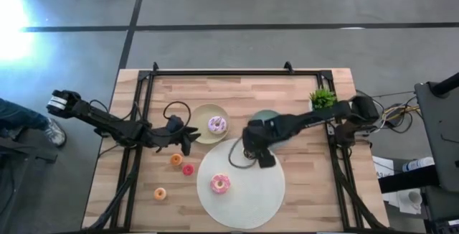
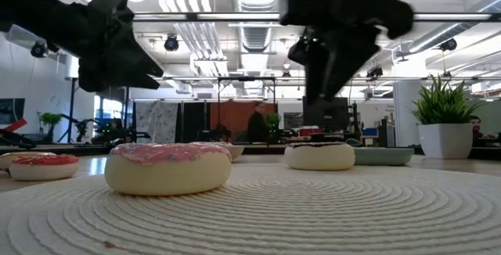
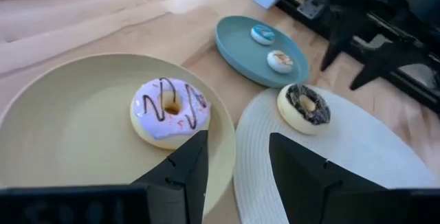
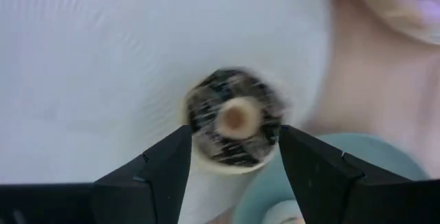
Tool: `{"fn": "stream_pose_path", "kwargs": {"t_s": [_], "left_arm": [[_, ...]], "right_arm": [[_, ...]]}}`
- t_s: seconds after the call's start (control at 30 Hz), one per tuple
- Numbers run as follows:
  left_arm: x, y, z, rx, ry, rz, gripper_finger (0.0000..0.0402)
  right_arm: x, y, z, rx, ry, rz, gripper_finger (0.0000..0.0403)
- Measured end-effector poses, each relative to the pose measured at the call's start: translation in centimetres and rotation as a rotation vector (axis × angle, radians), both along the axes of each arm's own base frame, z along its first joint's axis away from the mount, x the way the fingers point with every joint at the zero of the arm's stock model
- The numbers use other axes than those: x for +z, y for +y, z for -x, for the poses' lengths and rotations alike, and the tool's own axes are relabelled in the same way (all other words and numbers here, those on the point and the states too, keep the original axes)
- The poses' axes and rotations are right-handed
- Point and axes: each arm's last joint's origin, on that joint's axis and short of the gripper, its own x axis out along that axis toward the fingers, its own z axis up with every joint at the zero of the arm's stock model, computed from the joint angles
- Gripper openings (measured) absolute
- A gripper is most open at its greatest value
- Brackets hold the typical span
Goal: Pick & Place donuts
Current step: Put the large brown donut on the light yellow plate
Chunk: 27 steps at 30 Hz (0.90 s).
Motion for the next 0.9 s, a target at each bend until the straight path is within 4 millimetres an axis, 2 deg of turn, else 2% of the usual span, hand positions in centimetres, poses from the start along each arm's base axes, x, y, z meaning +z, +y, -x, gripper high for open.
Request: {"fn": "stream_pose_path", "kwargs": {"t_s": [0.1,0.2,0.37,0.5,0.67,0.9], "left_arm": [[-0.1,0.0,0.0,-0.005,0.005,0.001,0.0128],[-0.1,0.0,0.0,-0.005,0.011,0.003,0.0128],[-0.3,0.0,0.1,-0.02,0.03,0.008,0.0128],[-0.3,-0.1,0.1,-0.032,0.034,0.017,0.0128],[-0.4,-0.1,0.2,-0.033,0.047,0.018,0.0128],[-0.5,-0.1,0.2,-0.032,0.047,0.019,0.0128]], "right_arm": [[-2.0,1.9,0.4,0.088,0.036,0.018,0.021],[-3.1,2.7,0.4,0.069,0.052,0.008,0.021],[-3.8,2.6,0.0,-0.006,0.033,0.071,0.021],[-3.7,2.7,-0.3,-0.007,-0.008,0.06,0.021],[-4.4,2.7,-0.3,-0.025,-0.045,0.045,0.021],[-5.7,2.5,0.7,-0.035,0.004,0.046,0.021]]}}
